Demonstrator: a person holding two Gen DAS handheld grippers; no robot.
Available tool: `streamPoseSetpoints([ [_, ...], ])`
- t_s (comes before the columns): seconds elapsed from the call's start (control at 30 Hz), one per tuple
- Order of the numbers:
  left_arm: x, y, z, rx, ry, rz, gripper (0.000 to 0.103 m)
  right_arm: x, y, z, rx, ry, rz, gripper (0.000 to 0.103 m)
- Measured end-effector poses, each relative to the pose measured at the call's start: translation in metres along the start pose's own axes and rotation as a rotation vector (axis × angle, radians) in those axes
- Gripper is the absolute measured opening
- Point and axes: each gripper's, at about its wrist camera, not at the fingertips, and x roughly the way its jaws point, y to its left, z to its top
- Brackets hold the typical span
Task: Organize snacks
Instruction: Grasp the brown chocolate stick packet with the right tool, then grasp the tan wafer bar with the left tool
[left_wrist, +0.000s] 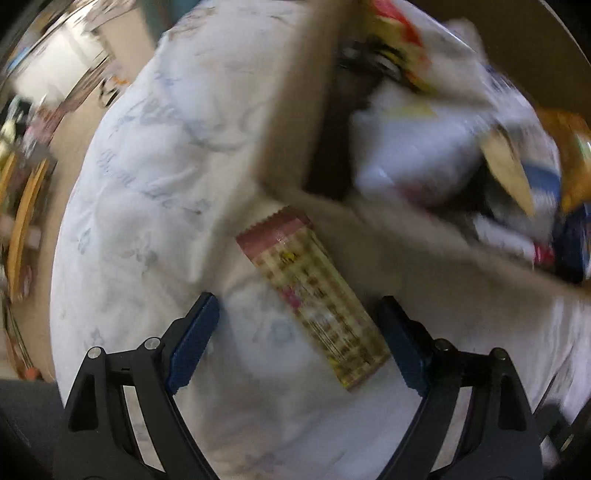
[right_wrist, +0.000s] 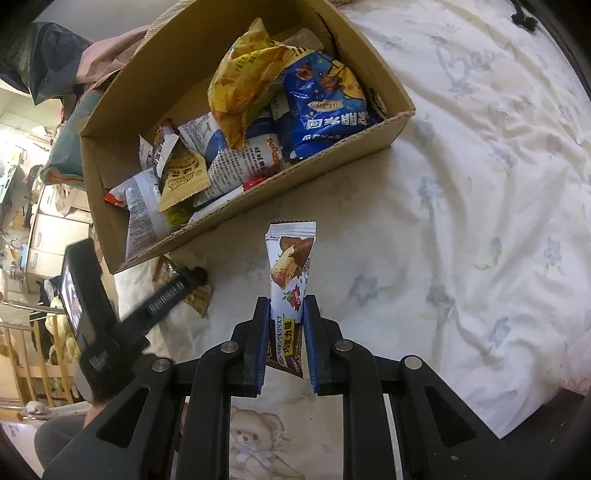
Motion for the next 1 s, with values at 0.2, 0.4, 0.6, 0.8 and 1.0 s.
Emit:
streamPoseSetpoints([
  [0.2,-0.013,0.012,-0.015,0.05,0.003,-0.059,0.028,-0.002,0.002,0.006,0.046,0.007,0.057,0.019],
  [0.4,-0.025,0.033,-0.023,0.021,0.016,-0.161,0.022,-0.012,-0.002,0.008,0.075,-0.009,0.105,0.019],
  [0.6,-0.036,0.03,-0.055,0.029,0.052,-0.174,0.022,-0.021,-0.009,0.006,0.104,-0.018,0.141,0.019],
  [0.8,-0.039,0.003,-0.098,0.181,0.048,-0.062,0.03,-0.025,-0.013,0.008,0.108,-0.019,0.148,0.019],
  [1.0,-0.035,-0.013,-0.086,0.149,0.013,-0.004,0.067,-0.023,-0.02,0.007,0.116,-0.017,0.125,0.019],
])
